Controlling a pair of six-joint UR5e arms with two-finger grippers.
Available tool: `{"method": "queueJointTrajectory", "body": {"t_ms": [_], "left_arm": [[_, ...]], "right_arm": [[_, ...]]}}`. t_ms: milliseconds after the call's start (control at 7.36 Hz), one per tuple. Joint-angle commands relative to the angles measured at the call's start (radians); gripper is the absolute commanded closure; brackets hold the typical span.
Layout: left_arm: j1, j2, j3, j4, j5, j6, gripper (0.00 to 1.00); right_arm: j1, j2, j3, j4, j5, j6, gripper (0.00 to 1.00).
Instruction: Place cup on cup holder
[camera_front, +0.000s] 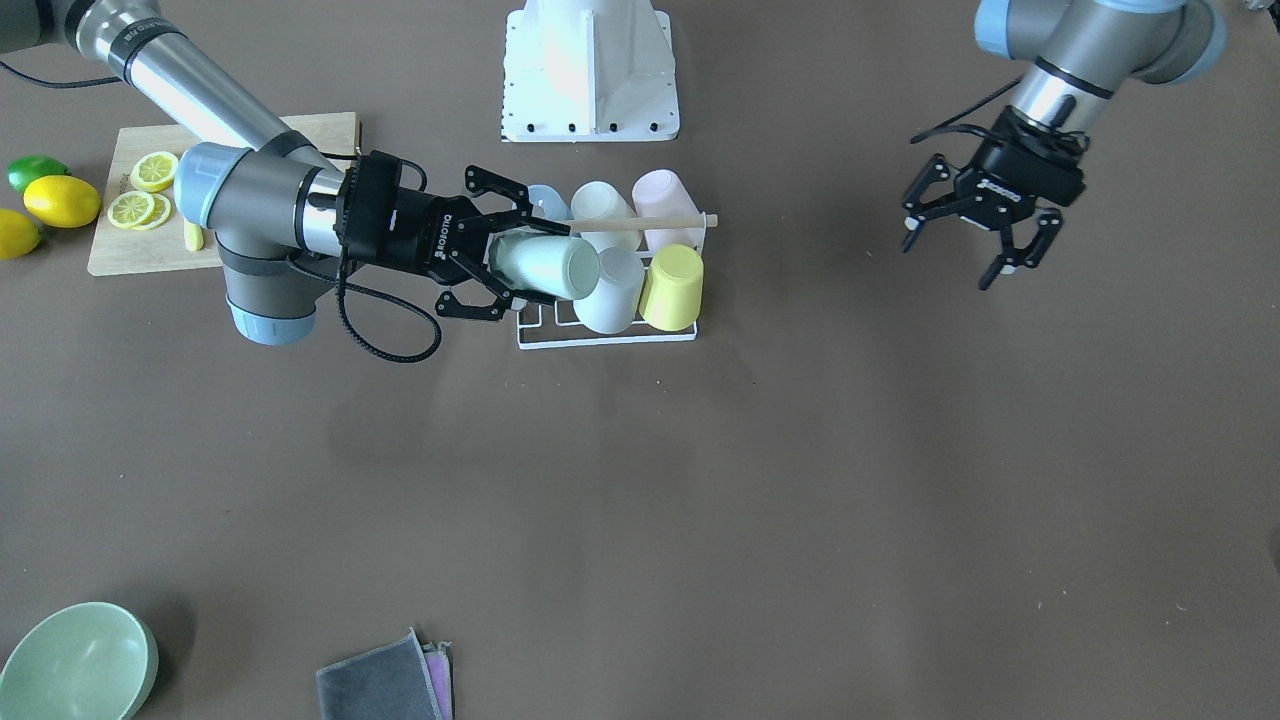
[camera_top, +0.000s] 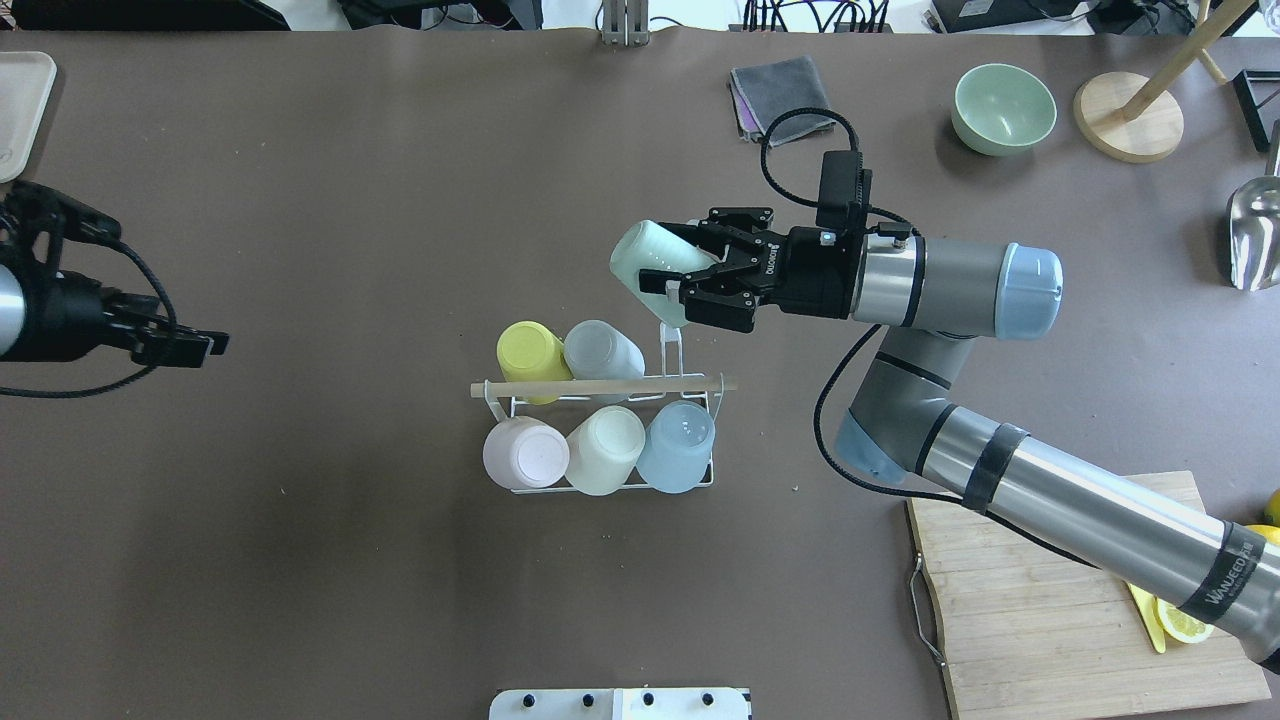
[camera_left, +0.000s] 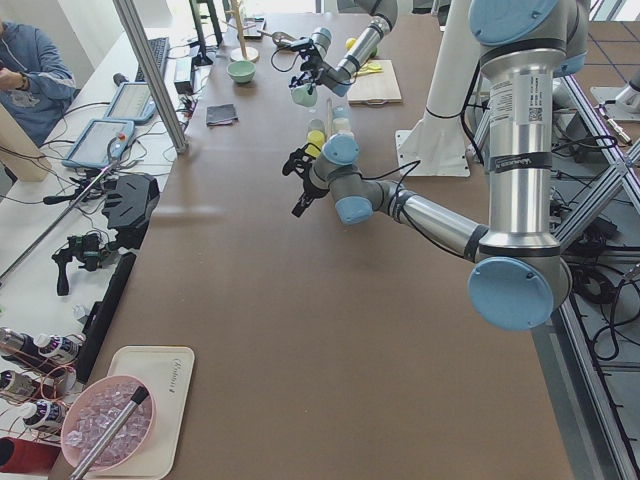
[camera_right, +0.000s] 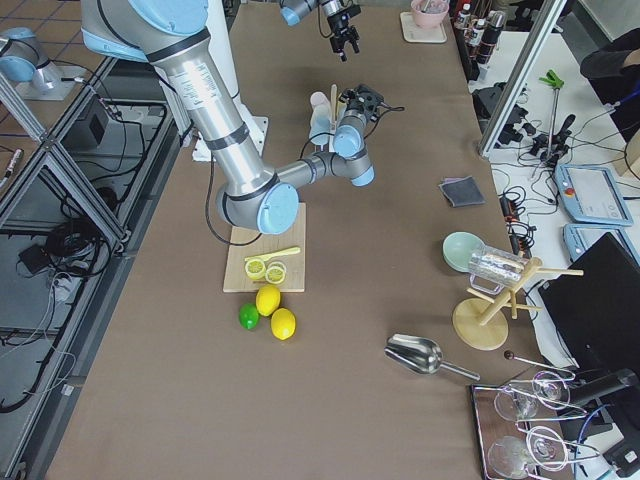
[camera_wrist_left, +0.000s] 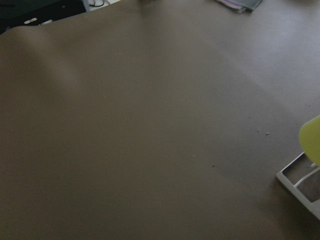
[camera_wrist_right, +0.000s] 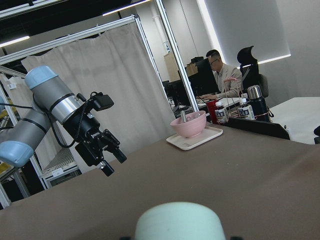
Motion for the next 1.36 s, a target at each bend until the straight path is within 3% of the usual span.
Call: {"method": "queueJointTrajectory", "body": {"t_ms": [0, 272, 543, 679, 951, 1223], "left_arm": [[-0.251, 0.031, 0.013, 0.303, -0.182, 0.012, 0.02], [-0.308, 0.033, 0.036, 0.436, -0.234, 0.137, 0.02], [-0.358, 0.03, 0.103, 0.484, -0.308, 0.26, 0.02], [-0.427, 0.028, 0.139, 0.518, -0.314, 0.401, 0.02], [-0.542, 0.019, 0.145, 0.738, -0.324, 0.622, 0.02], [-0.604, 0.042, 0.163, 0.767, -0.321, 0.675, 0.02]], "right_arm": [[-0.026, 0.004, -0.017, 0.014, -0.062, -0.029, 1.0], [-0.043, 0.004, -0.018, 0.032, -0.064, -0.028, 1.0], [-0.052, 0.001, -0.03, 0.037, -0.062, -0.028, 1.0], [-0.053, -0.002, -0.03, 0.037, -0.062, -0.028, 1.0], [-0.052, -0.009, -0.032, 0.039, -0.059, -0.028, 1.0], [-0.054, -0.01, -0.035, 0.039, -0.053, -0.031, 1.0]]}}
